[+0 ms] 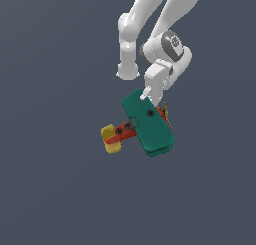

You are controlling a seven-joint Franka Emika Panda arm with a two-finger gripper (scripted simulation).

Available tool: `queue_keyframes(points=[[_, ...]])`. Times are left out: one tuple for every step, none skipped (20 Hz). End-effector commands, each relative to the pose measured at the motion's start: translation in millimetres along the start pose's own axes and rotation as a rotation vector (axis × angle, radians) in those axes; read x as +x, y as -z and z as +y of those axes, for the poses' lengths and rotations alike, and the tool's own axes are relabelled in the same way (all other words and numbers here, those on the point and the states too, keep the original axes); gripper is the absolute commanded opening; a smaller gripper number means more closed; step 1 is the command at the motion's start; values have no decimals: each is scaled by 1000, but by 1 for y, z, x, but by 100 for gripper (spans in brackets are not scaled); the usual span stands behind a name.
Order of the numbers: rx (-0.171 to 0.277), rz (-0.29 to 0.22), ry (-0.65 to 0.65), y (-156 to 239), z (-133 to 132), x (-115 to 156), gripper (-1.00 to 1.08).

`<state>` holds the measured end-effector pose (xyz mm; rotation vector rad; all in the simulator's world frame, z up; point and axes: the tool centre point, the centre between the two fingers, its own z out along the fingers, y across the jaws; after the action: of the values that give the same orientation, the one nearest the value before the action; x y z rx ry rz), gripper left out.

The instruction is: Pick up the object and move it to a goal position.

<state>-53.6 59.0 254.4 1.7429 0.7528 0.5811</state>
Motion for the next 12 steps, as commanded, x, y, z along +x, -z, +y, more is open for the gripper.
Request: queue_keyframes(points=[[1, -1, -2, 14, 25, 1, -100], [1, -1, -2, 20, 34, 1, -100], [1, -1, -2, 26, 44, 1, -100], [1, -1, -2, 32, 53, 2, -100], [1, -1, -3, 38, 63, 2, -100], [1, -1, -3, 43, 72, 3, -100], [0, -1, -3, 49, 81, 3, -100], [0, -1, -2, 54, 89, 4, -100], [-1, 0, -2, 58, 97, 4, -100], [-1, 0, -2, 63, 104, 5, -100], [-2, 0, -2, 67, 111, 6, -100], [-3, 0, -1, 71, 118, 6, -100]])
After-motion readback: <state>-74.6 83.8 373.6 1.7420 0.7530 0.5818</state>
